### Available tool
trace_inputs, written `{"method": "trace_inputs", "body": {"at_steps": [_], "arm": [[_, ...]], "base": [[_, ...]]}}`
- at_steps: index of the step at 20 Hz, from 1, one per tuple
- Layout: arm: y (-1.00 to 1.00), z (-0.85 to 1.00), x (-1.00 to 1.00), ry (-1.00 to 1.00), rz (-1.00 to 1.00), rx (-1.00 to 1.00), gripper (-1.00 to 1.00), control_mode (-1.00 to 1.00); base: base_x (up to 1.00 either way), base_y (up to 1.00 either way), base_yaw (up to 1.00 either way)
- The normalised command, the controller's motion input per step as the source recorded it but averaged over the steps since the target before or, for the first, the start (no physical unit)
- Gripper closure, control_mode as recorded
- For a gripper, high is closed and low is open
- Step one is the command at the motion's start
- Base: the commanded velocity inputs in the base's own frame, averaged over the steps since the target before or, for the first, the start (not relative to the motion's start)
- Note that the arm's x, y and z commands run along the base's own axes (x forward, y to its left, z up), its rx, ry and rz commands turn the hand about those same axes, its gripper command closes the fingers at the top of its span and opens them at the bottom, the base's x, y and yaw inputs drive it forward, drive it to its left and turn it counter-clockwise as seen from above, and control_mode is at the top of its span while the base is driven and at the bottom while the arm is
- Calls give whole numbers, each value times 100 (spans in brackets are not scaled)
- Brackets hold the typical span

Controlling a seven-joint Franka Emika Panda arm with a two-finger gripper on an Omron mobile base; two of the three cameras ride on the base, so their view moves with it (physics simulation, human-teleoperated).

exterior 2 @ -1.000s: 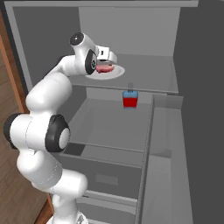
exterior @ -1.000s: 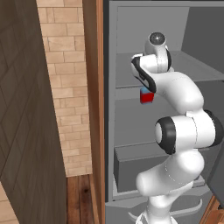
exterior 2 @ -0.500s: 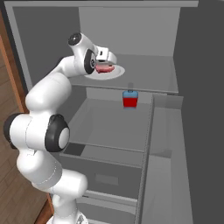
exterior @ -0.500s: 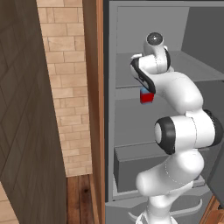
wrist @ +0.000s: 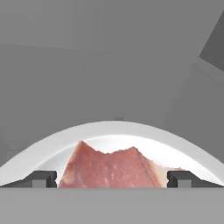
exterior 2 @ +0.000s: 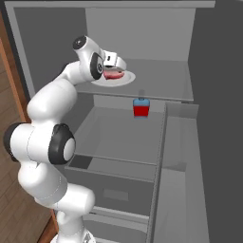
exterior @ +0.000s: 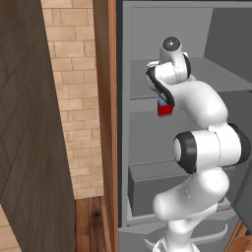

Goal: Retrieve the steak from the fridge and place it on the saucepan with marinade on the stove.

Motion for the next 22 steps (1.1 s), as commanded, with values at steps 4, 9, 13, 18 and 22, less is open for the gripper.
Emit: {"method": "trace_inputs", "body": {"at_steps": [4,9,13,18,22], "arm": [[0,-73,0,0,-6,0,-100,-100],[-7,-79,-1,0,-6,5,-100,-100],[-14,-87,-9,-4,-6,14,-100,-100],[-1,-98,-7,-8,-4,8,-100,-100],[-2,-100,-3,-4,-3,8,-100,-100]], "base": [[0,0,0],[0,0,0],[0,0,0],[0,0,0],[0,0,0]]}}
